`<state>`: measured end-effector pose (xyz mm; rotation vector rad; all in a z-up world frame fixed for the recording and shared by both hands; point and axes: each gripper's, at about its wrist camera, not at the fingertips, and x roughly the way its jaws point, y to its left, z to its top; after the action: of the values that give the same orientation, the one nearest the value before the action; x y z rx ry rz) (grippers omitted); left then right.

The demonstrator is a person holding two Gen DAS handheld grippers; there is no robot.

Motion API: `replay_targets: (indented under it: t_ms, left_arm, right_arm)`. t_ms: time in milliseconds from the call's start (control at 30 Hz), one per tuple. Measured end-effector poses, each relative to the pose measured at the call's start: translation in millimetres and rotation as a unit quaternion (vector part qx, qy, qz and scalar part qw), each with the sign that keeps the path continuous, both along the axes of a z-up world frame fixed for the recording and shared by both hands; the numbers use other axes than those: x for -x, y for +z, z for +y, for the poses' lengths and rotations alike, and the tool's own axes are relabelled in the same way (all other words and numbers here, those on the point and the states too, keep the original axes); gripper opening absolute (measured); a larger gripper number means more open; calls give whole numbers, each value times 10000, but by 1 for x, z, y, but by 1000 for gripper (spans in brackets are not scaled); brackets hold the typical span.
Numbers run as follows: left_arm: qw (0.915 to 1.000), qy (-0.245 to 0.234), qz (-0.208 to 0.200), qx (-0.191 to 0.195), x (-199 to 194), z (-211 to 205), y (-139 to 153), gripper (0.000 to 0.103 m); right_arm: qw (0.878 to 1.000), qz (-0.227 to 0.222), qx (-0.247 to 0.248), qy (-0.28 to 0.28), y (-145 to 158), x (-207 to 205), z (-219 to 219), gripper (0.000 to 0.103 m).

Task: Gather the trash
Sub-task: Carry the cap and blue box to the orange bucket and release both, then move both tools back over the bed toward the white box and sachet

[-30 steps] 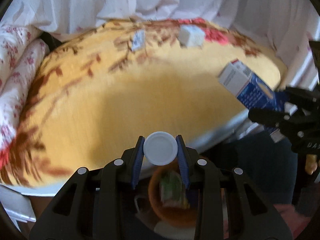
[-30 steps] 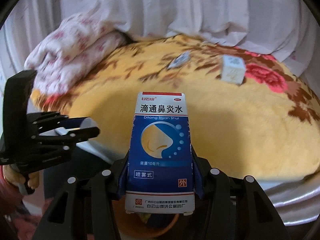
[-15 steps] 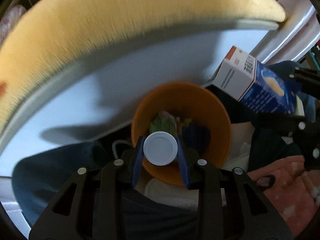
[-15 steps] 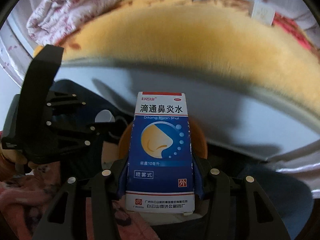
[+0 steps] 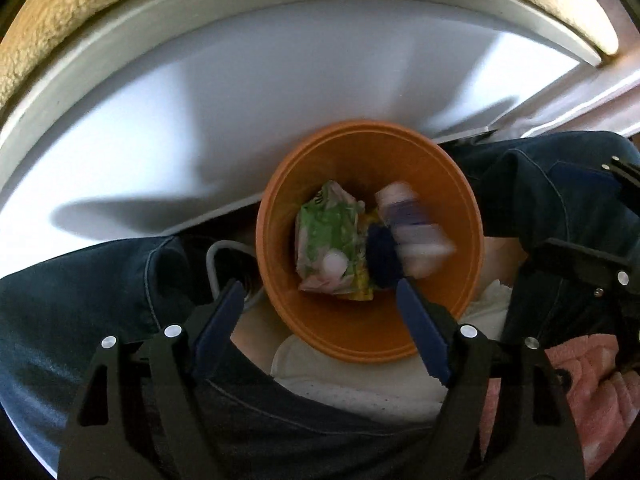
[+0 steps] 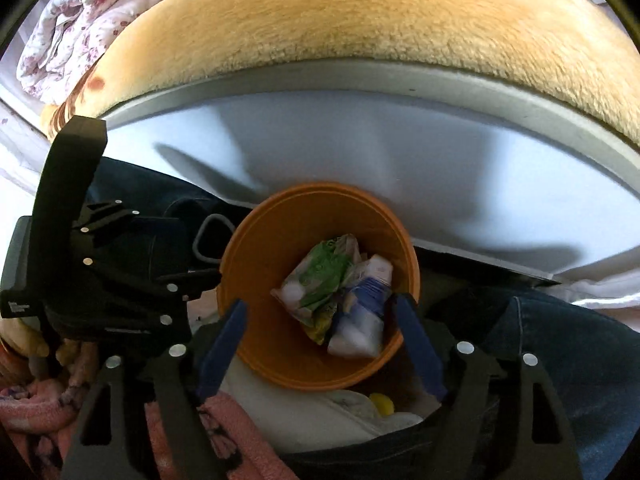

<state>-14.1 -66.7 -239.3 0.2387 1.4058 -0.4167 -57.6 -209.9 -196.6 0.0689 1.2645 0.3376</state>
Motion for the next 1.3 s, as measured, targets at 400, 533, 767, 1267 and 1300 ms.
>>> replay_targets:
  t_ms: [400, 533, 767, 1267, 1300]
  left_arm:
    - [9996, -216, -164, 93, 4, -1, 19, 77]
    - [9992, -224, -316, 101, 7, -2, 29, 77]
    - [9956, -263, -847, 293, 5, 0, 73, 77]
    - [9787, 47, -1931, 692, -44, -9, 156, 89]
    - [9787, 59, -1928, 697, -48, -10, 159, 89]
  right_arm:
    - [9999, -137, 39, -54, 12, 0, -6, 76]
    - [9996, -253, 35, -84, 22, 0, -8, 76]
    - [9957, -896, 47, -213, 68, 2, -18, 79]
    - [9677, -2332, 151, -943, 151, -82, -80, 92]
    - [9663, -2374, 178, -981, 153, -91, -82, 92]
